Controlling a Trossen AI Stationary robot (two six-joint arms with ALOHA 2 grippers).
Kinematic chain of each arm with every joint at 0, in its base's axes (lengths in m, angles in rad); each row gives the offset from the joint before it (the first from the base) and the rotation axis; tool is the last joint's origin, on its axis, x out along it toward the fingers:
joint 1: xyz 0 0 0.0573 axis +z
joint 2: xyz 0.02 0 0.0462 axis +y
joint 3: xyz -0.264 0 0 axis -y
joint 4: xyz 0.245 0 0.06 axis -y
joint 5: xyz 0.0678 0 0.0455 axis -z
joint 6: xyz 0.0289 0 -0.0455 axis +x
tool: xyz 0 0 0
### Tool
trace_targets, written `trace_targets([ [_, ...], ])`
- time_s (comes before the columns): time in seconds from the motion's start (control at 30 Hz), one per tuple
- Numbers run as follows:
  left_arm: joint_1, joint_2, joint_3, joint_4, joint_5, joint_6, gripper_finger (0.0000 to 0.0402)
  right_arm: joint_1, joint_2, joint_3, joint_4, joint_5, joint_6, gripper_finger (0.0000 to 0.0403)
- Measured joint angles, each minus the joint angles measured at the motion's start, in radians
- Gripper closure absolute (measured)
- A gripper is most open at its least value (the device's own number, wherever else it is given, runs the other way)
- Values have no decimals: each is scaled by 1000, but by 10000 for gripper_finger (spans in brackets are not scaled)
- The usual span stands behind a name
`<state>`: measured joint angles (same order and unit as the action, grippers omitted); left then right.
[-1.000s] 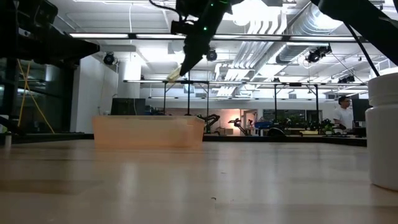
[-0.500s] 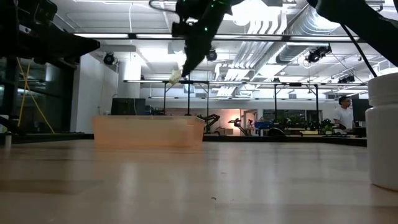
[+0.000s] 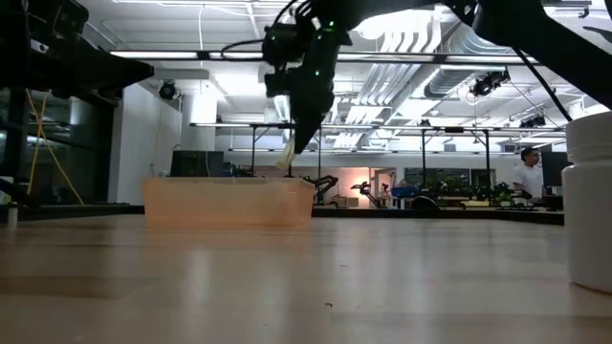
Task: Pick and place pill bottles into a basket
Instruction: Put the yellow pill bottle into the orange bin
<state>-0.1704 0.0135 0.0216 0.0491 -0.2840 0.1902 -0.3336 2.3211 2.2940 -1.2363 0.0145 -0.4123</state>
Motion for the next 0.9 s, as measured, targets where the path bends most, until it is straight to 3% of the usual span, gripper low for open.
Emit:
trace_targets([
  [0.9, 0, 0, 0, -24, 0, 0, 323, -6, 63, 0, -60, 54, -36, 294],
])
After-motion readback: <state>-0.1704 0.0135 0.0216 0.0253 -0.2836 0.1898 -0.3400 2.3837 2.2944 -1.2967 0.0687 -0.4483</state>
